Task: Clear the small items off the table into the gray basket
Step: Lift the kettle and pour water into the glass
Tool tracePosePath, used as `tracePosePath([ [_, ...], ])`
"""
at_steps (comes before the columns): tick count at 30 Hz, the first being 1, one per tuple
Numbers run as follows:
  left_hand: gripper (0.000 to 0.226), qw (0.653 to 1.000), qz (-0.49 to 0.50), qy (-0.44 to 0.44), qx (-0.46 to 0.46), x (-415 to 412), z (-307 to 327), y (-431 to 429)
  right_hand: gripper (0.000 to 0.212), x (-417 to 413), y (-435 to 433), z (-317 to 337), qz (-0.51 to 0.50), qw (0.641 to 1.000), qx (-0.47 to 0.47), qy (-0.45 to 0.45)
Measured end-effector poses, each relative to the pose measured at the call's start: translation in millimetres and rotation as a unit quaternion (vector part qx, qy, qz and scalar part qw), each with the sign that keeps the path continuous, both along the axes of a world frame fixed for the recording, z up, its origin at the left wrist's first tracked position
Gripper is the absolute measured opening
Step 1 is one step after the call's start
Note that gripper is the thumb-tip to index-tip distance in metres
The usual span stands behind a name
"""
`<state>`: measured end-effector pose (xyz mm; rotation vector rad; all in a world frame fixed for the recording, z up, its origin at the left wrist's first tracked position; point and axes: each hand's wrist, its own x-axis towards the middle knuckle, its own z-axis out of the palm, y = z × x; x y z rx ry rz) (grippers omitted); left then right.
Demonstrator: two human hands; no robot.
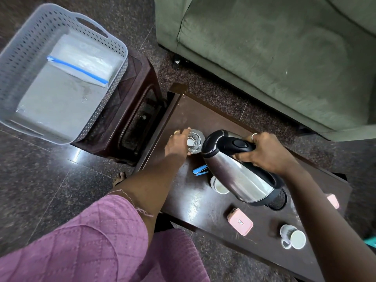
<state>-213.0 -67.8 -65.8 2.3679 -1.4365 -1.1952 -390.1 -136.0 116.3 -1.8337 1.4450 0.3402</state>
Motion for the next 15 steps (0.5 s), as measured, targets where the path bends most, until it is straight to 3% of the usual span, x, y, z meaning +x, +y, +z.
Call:
tracePosePath([
  [15, 0.082, 1.000, 0.012, 0.013, 0.006, -0.4, 1.9, 0.2, 0.016, -1.6, -3.6, 2.3, 0.001, 1.000, -0.008, 0.006],
])
